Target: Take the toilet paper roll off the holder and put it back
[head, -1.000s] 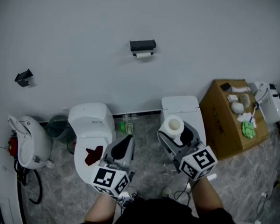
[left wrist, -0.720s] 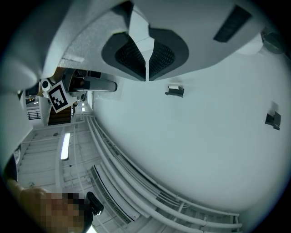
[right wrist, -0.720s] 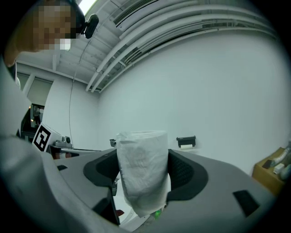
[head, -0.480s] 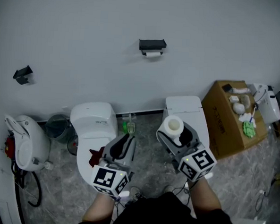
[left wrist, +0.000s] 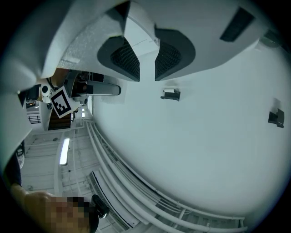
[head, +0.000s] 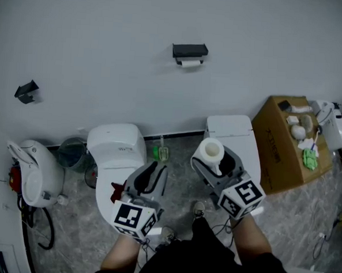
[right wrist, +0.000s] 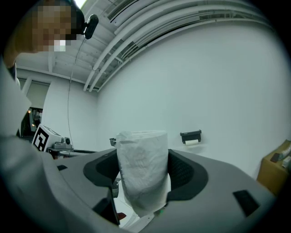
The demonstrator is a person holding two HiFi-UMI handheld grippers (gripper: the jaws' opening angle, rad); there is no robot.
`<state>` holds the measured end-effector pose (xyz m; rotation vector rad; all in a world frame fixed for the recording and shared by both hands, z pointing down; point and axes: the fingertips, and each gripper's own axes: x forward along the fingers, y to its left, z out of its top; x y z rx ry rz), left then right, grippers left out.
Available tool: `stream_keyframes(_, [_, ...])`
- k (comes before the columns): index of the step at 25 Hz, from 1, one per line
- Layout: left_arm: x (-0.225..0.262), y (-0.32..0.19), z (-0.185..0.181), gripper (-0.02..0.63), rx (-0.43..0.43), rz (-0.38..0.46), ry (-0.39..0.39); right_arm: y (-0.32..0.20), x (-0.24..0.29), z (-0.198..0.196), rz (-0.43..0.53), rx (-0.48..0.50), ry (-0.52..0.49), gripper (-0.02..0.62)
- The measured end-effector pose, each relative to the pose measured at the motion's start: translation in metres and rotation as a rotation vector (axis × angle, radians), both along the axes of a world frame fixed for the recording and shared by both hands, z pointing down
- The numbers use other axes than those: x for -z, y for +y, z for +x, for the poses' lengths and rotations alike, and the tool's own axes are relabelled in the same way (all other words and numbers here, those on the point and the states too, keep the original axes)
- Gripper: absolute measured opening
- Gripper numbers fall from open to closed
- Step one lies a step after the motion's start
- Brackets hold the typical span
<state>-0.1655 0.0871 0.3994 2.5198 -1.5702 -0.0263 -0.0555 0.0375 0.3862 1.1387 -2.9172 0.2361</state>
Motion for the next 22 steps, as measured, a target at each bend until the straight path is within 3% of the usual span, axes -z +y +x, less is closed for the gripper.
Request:
stream_keyframes(7, [0.007,-0.063,0.029,0.091,0.066,-0.007,-0.037,-0.072,0.005,0.023,0.006,0.070,-0.032,0.308])
stream_keyframes(15, [0.021,-0.143,0.087,0.092,0.116,-0.004,-0.049,-0.155,0.013,0.071,0.021,0.140,-0.070,0.310])
stream_keyframes(22, [0.020,-0.194,0.125,0.092,0.118,-0.011,-0.066,-0.208,0.004,0.111,0.005,0.133,-0.097,0.310])
